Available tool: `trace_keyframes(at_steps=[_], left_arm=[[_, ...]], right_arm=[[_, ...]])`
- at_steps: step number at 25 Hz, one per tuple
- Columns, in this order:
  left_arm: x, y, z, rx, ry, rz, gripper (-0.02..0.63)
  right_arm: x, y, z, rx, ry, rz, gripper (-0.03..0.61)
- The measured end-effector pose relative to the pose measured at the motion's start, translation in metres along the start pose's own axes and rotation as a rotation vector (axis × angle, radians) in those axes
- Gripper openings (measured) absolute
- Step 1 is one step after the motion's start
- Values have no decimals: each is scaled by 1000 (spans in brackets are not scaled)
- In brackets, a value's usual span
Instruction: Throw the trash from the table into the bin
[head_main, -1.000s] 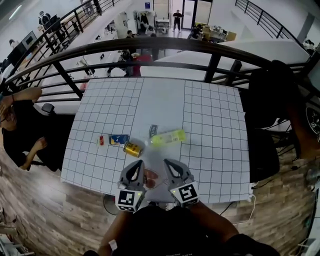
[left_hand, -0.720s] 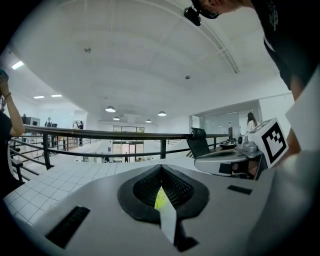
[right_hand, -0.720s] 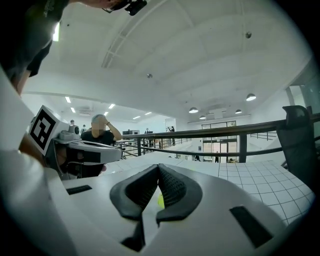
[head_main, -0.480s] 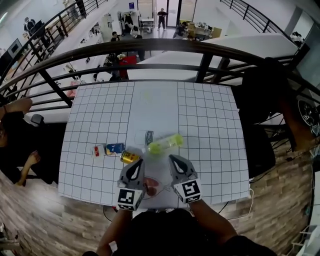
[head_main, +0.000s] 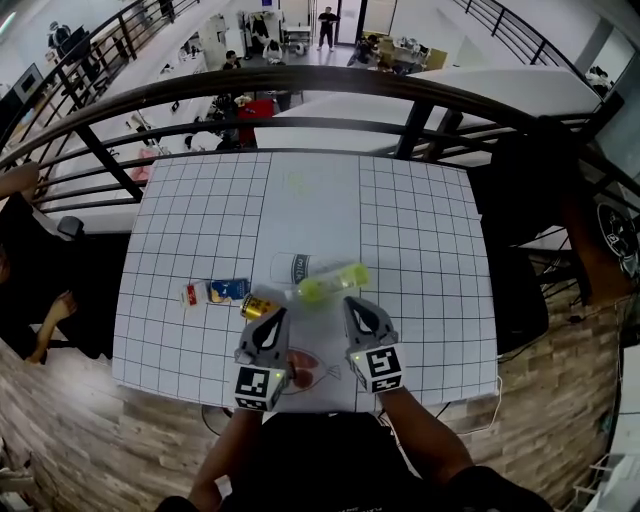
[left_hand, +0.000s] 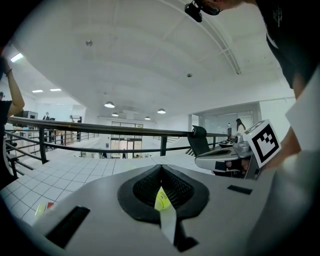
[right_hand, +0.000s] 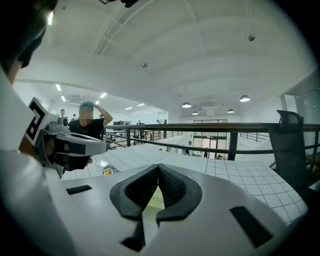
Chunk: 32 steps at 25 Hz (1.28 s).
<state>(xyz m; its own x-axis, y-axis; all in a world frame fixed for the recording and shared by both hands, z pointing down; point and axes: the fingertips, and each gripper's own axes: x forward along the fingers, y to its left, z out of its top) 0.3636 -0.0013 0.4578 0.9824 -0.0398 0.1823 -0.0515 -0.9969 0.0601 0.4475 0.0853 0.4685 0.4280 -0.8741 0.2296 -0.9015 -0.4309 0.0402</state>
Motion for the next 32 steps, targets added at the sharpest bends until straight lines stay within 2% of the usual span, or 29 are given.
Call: trace_keyframes(at_steps=[5, 10, 14, 15, 17, 23, 28, 32], left_arm=[[2, 2, -9, 3, 20, -3, 21], [5, 4, -11, -8, 42, -7, 21], [4, 9, -15, 6, 53, -11, 21], [4, 9, -14, -2, 54, -13, 21], [3, 9, -15, -5, 57, -18, 21], [0, 12, -11, 2, 50, -22, 21], [-1, 15, -12, -6, 51, -16, 21], [-3, 15, -15, -7, 50, -7, 21]], right_arm=[[11, 4, -13, -34, 51, 29, 25], [25, -1, -25, -68, 104, 15, 25], [38, 0, -31, -140, 135, 34, 28], [40, 0, -32, -165, 143, 44, 39], [44, -1, -37, -221, 164, 69, 161], [56, 5, -53, -411, 241, 171, 215], [65, 9, -77, -627, 338, 286, 272], [72, 13, -100, -783, 416, 367, 293]])
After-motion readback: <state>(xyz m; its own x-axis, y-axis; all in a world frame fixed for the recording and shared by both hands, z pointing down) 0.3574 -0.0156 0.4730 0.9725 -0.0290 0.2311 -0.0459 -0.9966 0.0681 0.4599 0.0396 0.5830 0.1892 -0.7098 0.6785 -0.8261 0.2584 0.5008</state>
